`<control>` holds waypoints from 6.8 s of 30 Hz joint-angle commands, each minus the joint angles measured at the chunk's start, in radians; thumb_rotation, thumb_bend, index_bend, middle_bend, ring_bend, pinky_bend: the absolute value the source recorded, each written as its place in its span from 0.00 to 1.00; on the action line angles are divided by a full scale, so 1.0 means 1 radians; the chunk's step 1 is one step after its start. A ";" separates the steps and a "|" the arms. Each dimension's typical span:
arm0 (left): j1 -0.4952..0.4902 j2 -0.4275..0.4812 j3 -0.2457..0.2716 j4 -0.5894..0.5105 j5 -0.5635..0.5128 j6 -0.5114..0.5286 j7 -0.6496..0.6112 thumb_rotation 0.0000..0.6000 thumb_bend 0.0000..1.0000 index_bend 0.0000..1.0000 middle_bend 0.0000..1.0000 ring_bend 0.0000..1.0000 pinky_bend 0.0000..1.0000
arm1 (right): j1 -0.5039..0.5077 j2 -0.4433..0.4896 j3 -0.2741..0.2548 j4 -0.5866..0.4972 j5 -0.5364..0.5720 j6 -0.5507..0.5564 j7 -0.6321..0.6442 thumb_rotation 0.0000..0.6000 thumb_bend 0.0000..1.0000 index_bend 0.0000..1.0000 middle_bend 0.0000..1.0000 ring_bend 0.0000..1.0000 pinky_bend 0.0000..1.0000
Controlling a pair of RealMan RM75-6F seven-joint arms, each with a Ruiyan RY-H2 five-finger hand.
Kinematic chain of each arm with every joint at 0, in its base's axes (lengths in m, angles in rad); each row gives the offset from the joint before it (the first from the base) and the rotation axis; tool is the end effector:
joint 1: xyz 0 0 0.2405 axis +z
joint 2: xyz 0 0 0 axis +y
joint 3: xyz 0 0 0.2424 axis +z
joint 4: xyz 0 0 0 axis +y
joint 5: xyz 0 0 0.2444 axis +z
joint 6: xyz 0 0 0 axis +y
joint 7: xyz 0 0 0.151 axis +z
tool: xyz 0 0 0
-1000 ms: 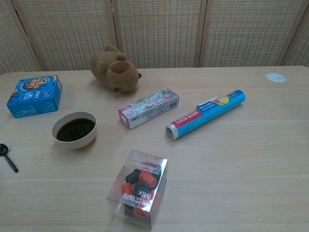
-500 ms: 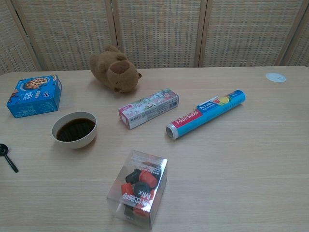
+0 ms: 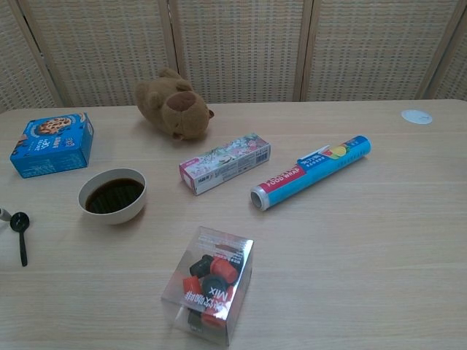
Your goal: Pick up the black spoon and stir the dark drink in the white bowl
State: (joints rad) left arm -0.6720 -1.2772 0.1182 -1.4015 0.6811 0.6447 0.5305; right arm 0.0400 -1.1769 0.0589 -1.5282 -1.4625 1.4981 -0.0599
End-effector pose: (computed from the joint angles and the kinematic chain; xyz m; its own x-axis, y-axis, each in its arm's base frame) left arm -0.3497 0.2983 0.0113 0.5578 0.6884 0.4637 0.7079 -0.1029 -0.6988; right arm -0.3361 -0.1780 0.1175 0.4693 -0.0012 0.8831 -0.8806 0.0742 0.4680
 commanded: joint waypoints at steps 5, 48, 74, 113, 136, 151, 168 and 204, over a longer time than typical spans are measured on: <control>-0.045 -0.026 0.002 -0.008 -0.025 0.015 0.028 1.00 0.68 0.06 0.90 0.77 0.75 | -0.002 0.000 0.001 0.002 0.003 -0.002 0.002 1.00 0.21 0.14 0.16 0.02 0.09; -0.037 0.013 0.092 -0.253 0.153 0.170 0.041 1.00 0.68 0.06 0.90 0.77 0.75 | -0.019 -0.006 -0.001 0.032 0.000 0.001 0.041 1.00 0.21 0.14 0.17 0.02 0.09; -0.039 -0.009 0.116 -0.251 0.104 0.153 0.063 1.00 0.68 0.06 0.90 0.77 0.75 | -0.025 -0.014 -0.002 0.059 -0.002 -0.001 0.070 1.00 0.21 0.14 0.17 0.02 0.09; 0.033 -0.039 0.018 -0.053 0.206 0.278 -0.117 1.00 0.59 0.17 0.85 0.72 0.75 | -0.045 -0.014 -0.006 0.034 0.005 0.013 0.041 1.00 0.21 0.14 0.17 0.03 0.10; 0.169 -0.258 -0.121 0.300 0.406 0.404 -0.369 1.00 0.41 0.44 0.03 0.00 0.00 | -0.044 -0.020 -0.001 0.049 0.005 0.010 0.054 1.00 0.21 0.14 0.17 0.03 0.10; 0.196 -0.356 -0.141 0.432 0.473 0.361 -0.411 1.00 0.41 0.47 0.03 0.00 0.00 | -0.051 -0.021 -0.001 0.058 0.007 0.014 0.064 1.00 0.21 0.14 0.17 0.03 0.10; 0.212 -0.419 -0.167 0.505 0.510 0.335 -0.434 1.00 0.38 0.50 0.03 0.00 0.00 | -0.059 -0.020 -0.001 0.063 0.011 0.018 0.072 1.00 0.21 0.14 0.17 0.03 0.10; 0.213 -0.459 -0.216 0.566 0.523 0.277 -0.422 1.00 0.38 0.52 0.03 0.00 0.00 | -0.077 -0.016 0.001 0.056 0.023 0.026 0.063 1.00 0.21 0.14 0.17 0.03 0.10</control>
State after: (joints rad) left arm -0.4586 -1.7361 -0.0970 -0.8357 1.2044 0.9227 0.1086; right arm -0.0366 -1.1930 0.0594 -1.4723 -1.4394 1.5245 0.0033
